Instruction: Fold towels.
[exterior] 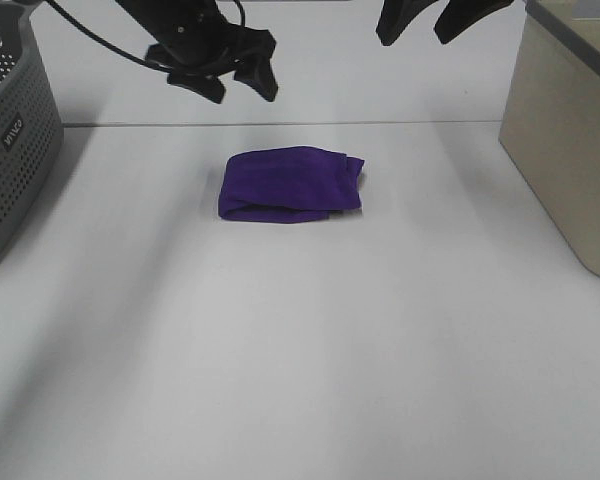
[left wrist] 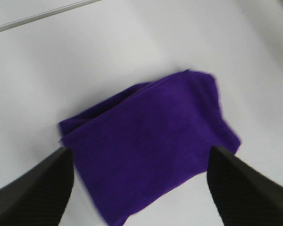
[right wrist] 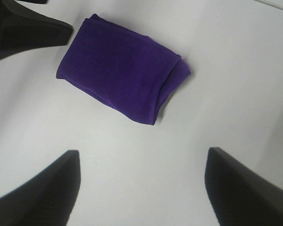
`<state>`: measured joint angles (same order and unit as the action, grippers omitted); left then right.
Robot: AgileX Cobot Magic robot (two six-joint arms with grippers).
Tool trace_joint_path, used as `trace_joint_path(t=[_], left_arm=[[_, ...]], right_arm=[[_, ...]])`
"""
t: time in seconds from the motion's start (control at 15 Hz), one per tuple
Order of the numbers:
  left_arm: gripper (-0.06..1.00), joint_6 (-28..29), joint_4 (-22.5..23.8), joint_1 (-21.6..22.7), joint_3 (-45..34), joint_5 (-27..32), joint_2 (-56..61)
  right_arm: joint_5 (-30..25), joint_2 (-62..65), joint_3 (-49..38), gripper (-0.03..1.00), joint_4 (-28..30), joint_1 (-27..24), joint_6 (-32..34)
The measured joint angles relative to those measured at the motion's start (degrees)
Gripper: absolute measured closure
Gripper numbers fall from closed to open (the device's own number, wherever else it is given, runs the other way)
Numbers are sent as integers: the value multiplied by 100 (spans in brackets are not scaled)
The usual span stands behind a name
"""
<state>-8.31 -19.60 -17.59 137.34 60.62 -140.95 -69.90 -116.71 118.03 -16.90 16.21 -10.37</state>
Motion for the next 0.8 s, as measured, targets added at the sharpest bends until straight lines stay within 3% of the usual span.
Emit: trace_joint_path(t=[0.07, 0.13, 0.33, 0.4, 0.53, 0.67, 0.8], left_arm=[[23, 218, 630, 0, 212, 533, 57], [23, 344, 980, 0, 338, 751, 103], [23, 413, 1134, 74, 384, 877, 201], [23, 413, 1129, 344, 264, 888, 447], [23, 424, 1197, 911, -241, 882, 1054], [23, 401, 1301, 1593, -1301, 865, 2005], [23, 246, 1312, 1971, -2263, 871, 3008]], right_arm=[[0, 23, 0, 24, 17, 0, 69], [0, 34, 0, 24, 23, 0, 80], [0, 80, 0, 24, 281, -11, 178], [-6, 258, 0, 24, 728, -172, 458], [0, 642, -40, 24, 802, -710, 561], [11, 1261, -413, 24, 848, -1203, 642], [17, 1874, -1026, 24, 848, -1409, 785]])
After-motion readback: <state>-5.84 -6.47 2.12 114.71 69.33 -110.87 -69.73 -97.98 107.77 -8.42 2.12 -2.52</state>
